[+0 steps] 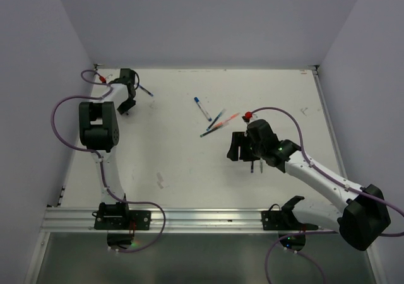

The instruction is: Open the pen caps

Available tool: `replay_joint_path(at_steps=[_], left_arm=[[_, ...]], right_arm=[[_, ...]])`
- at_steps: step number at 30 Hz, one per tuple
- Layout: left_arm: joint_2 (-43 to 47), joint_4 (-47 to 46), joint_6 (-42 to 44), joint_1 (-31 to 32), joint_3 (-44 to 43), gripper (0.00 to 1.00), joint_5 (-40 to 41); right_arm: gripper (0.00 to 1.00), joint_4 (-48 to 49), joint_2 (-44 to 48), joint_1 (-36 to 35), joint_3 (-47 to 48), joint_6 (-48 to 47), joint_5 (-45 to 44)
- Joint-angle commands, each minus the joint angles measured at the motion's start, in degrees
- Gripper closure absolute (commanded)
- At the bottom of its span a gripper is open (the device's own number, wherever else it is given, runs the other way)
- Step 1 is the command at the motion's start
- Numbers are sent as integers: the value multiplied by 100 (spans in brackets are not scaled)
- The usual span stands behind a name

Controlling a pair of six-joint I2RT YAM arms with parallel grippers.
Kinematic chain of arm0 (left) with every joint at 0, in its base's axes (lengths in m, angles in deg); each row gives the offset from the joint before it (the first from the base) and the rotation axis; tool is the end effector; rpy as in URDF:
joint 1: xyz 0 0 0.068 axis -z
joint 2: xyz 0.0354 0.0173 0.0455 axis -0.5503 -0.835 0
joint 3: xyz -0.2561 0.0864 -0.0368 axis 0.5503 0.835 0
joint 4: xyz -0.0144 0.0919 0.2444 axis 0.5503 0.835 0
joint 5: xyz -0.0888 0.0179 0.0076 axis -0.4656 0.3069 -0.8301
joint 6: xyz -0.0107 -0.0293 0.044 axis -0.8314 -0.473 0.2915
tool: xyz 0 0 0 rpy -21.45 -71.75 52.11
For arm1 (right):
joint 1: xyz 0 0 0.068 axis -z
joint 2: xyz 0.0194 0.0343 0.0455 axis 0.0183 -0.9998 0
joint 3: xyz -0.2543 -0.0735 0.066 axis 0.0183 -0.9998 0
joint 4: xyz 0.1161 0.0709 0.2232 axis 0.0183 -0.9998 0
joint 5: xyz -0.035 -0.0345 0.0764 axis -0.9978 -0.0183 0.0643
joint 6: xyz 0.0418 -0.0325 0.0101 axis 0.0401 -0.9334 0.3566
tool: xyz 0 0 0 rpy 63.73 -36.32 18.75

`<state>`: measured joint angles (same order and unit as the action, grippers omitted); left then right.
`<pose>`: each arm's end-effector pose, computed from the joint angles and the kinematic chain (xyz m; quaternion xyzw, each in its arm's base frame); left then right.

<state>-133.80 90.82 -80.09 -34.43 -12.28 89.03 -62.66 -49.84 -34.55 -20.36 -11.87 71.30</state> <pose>0.4572 0.0264 0.1575 -0.4074 0.8533 0.1686 0.2784 0.1868 0.1354 0.2371 -0.0411 0.9279 0.2195 0.2986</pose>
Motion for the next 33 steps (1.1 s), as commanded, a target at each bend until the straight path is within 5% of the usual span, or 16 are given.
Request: replay_joint_path(at_steps=[1, 7, 11, 15, 21, 28, 33], left_arm=[[-42, 170, 9, 16, 152, 61, 417], [-76, -156, 44, 16, 478, 76, 233], [-112, -401, 167, 7, 531, 100, 154], [142, -481, 193, 7, 793, 100, 162], [2335, -1113, 386, 33, 1952, 100, -320], [4667, -2334, 1020, 508, 3543, 100, -2574], [6196, -5179, 469, 684, 5973, 100, -5301]], right_arm=[[36, 32, 174, 17, 37, -75, -101], [36, -65, 279, 17, 63, -48, -92], [36, -196, 402, 17, 81, -57, -154], [36, -267, 464, 17, 89, -48, -206], [35, -249, 438, 17, 151, 40, -145], [34, -267, 297, 17, 353, -22, 188], [34, 470, 261, 26, 292, 153, 1277]])
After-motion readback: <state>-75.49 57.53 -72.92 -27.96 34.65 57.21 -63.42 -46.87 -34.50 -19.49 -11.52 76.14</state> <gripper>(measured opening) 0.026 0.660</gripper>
